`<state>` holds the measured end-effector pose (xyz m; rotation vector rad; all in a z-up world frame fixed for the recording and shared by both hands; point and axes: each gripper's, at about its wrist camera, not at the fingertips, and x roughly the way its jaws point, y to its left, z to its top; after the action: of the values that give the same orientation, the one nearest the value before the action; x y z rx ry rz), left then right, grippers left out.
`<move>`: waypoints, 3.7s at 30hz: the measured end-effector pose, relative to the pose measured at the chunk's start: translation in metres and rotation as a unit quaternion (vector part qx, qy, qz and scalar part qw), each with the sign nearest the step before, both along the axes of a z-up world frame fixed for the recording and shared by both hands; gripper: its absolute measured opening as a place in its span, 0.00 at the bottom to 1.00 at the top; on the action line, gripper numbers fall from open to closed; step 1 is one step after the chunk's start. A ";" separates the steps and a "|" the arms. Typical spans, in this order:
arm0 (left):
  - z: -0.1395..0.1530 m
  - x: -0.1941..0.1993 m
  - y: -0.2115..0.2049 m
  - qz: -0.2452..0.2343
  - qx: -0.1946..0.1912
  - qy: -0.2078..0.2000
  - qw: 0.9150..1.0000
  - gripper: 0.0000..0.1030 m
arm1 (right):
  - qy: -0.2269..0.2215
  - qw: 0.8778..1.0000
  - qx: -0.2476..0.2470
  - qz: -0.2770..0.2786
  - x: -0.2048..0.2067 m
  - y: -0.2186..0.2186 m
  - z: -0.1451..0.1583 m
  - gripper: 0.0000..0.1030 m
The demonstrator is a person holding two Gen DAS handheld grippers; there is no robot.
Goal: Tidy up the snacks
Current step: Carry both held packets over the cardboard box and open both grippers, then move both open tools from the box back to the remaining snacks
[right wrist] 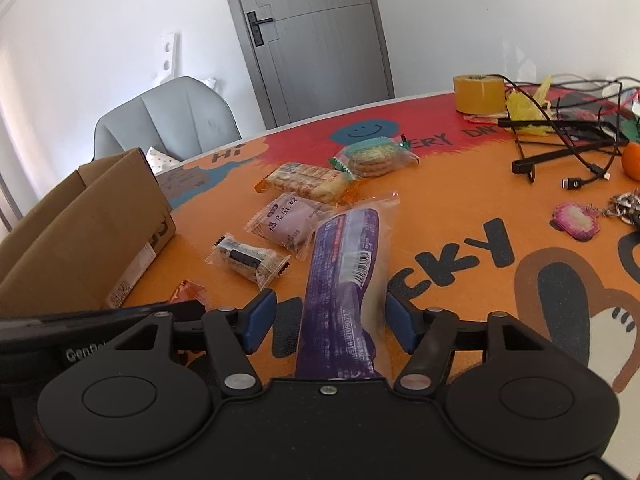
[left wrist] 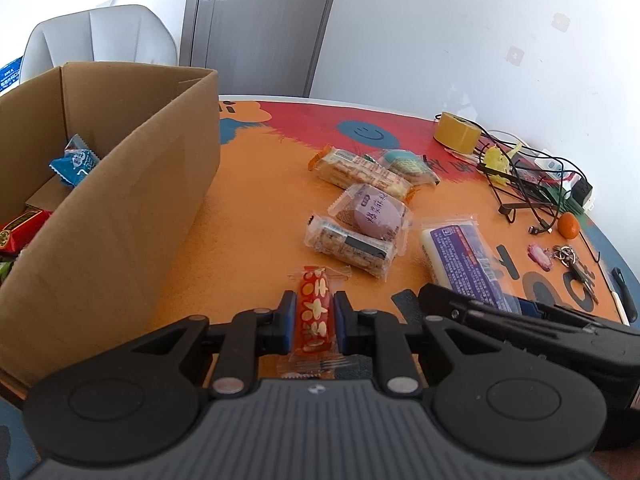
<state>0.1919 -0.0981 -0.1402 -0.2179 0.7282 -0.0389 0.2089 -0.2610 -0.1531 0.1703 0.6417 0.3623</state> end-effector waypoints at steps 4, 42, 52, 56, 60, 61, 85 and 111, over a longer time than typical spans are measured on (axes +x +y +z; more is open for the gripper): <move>0.000 0.000 0.000 0.001 0.001 0.000 1.000 0.18 | 0.002 1.000 0.004 0.002 -0.001 -0.004 0.000 0.37; 0.100 -0.047 0.052 0.044 -0.011 -0.111 0.993 0.17 | -0.067 0.995 0.070 0.029 -0.022 0.021 0.077 0.32; 0.110 -0.047 0.096 0.082 -0.010 -0.117 0.990 0.17 | -0.073 0.993 0.068 0.061 -0.013 0.060 0.090 0.32; 0.110 -0.046 0.115 0.103 -0.014 -0.116 0.988 0.17 | -0.075 0.993 0.066 0.070 -0.010 0.075 0.095 0.32; 0.109 -0.046 0.134 0.120 -0.019 -0.114 0.986 0.17 | -0.075 0.992 0.062 0.080 -0.005 0.090 0.098 0.32; 0.108 -0.046 0.138 0.122 -0.021 -0.113 0.986 0.17 | -0.076 0.992 0.062 0.082 -0.005 0.093 0.098 0.32; 0.105 -0.059 0.207 0.165 -0.057 -0.106 0.979 0.51 | -0.064 0.989 0.046 0.124 0.002 0.164 0.103 0.32; 0.106 -0.065 0.189 0.166 -0.047 -0.114 0.978 0.77 | -0.052 0.992 0.069 0.088 -0.013 0.134 0.102 0.61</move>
<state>0.1270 0.0913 -0.0346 -0.4174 0.4556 0.2173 0.1959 -0.1271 -0.0508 0.2268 0.5294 0.5830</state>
